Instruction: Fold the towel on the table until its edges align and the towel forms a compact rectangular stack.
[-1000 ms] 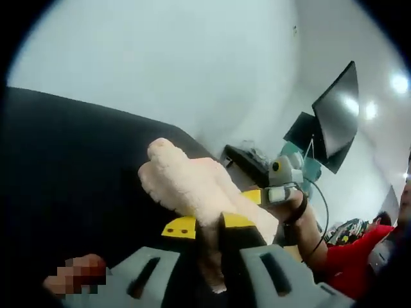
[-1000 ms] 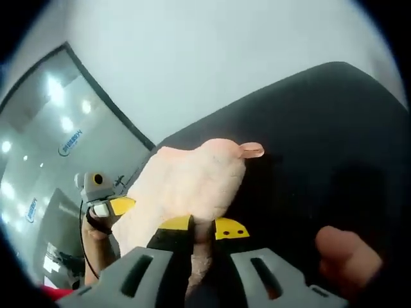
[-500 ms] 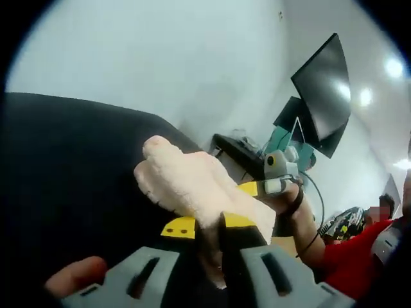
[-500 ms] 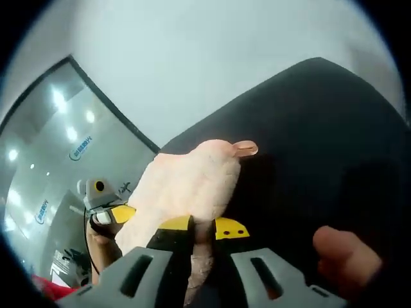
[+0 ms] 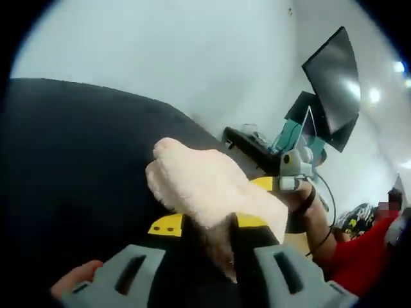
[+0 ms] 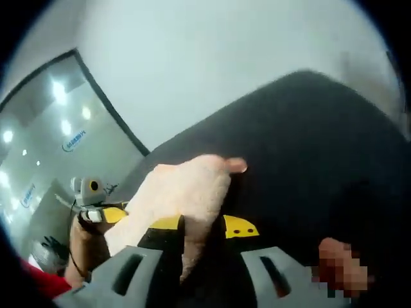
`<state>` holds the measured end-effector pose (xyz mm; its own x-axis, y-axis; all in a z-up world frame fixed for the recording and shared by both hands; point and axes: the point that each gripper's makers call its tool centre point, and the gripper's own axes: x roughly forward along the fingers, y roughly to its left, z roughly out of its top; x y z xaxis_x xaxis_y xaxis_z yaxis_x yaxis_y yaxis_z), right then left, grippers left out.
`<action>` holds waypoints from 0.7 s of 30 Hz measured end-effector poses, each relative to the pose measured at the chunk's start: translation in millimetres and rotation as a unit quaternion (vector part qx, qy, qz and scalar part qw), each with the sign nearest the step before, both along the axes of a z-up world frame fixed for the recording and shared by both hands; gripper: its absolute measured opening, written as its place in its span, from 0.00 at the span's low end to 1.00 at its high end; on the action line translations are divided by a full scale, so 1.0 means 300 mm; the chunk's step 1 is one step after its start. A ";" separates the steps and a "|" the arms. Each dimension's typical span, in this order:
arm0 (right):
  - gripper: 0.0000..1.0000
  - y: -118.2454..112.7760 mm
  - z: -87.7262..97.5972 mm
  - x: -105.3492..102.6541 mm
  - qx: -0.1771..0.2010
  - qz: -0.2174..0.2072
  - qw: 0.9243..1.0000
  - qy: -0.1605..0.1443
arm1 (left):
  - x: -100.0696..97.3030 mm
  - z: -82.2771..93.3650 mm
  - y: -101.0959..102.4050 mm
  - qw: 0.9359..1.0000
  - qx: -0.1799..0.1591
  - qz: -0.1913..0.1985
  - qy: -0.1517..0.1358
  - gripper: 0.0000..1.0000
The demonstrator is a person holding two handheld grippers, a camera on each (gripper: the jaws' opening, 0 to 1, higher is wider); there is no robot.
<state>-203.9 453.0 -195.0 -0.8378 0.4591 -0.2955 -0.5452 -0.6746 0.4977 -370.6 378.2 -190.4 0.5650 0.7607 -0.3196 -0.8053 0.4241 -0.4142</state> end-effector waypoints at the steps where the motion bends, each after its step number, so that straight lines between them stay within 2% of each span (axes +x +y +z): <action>1: 0.17 0.020 0.017 0.028 0.035 -0.008 0.999 -0.009 | -0.024 0.011 0.002 1.000 0.007 0.003 0.015 0.38; 2: 0.17 0.036 0.039 0.048 0.073 -0.011 0.997 -0.016 | -0.046 0.026 -0.008 0.999 0.015 0.006 0.035 0.38; 3: 0.17 0.051 0.063 0.065 0.112 -0.012 0.993 -0.022 | -0.071 0.045 -0.017 0.997 0.033 0.012 0.067 0.38; 5: 0.20 0.075 0.120 0.072 0.194 -0.011 0.981 -0.023 | -0.122 0.089 -0.025 0.986 0.086 0.016 0.139 0.39; 7: 0.26 0.101 0.167 0.056 0.245 -0.018 0.969 -0.007 | -0.177 0.124 -0.005 0.968 0.154 0.012 0.198 0.41; 9: 0.25 0.134 0.203 0.029 0.281 -0.030 0.959 0.015 | -0.206 0.136 -0.005 0.942 0.237 -0.005 0.238 0.45; 10: 0.24 0.144 0.218 0.004 0.290 -0.024 0.956 0.033 | -0.211 0.119 -0.011 0.943 0.249 -0.009 0.222 0.45; 11: 0.25 0.143 0.226 -0.024 0.298 -0.015 0.953 0.045 | -0.225 0.087 -0.015 0.950 0.237 -0.006 0.203 0.45; 12: 0.26 0.154 0.215 -0.038 0.295 -0.015 0.954 0.040 | -0.255 0.054 -0.008 0.956 0.221 0.010 0.190 0.45; 13: 0.26 0.165 0.200 -0.054 0.298 -0.015 0.954 0.037 | -0.294 0.018 0.003 0.959 0.210 0.037 0.187 0.45; 14: 0.24 0.180 0.193 -0.053 0.314 -0.021 0.949 0.031 | -0.332 -0.026 0.009 0.958 0.202 0.058 0.196 0.45; 15: 0.23 0.203 0.169 -0.053 0.330 -0.028 0.943 0.031 | -0.374 -0.073 0.010 0.954 0.180 0.072 0.228 0.44; 16: 0.23 0.226 0.106 -0.051 0.309 -0.014 0.951 -0.011 | -0.403 -0.067 0.009 0.942 0.164 0.076 0.283 0.43; 17: 0.23 0.221 0.064 -0.043 0.249 0.004 0.968 -0.035 | -0.382 -0.005 0.026 0.942 0.212 0.091 0.244 0.41; 18: 0.22 0.206 0.111 -0.051 0.238 -0.012 0.971 0.034 | -0.341 0.035 0.020 0.947 0.237 0.082 0.199 0.42; 19: 0.22 0.197 0.144 -0.045 0.249 -0.007 0.966 0.064 | -0.292 0.043 -0.003 0.956 0.235 0.053 0.168 0.43; 20: 0.22 0.198 0.164 -0.028 0.261 -0.010 0.962 0.074 | -0.298 0.031 -0.009 0.961 0.229 0.032 0.150 0.44; 21: 0.22 0.205 0.170 -0.014 0.275 -0.019 0.958 0.076 | -0.319 0.025 -0.008 0.961 0.228 0.035 0.150 0.44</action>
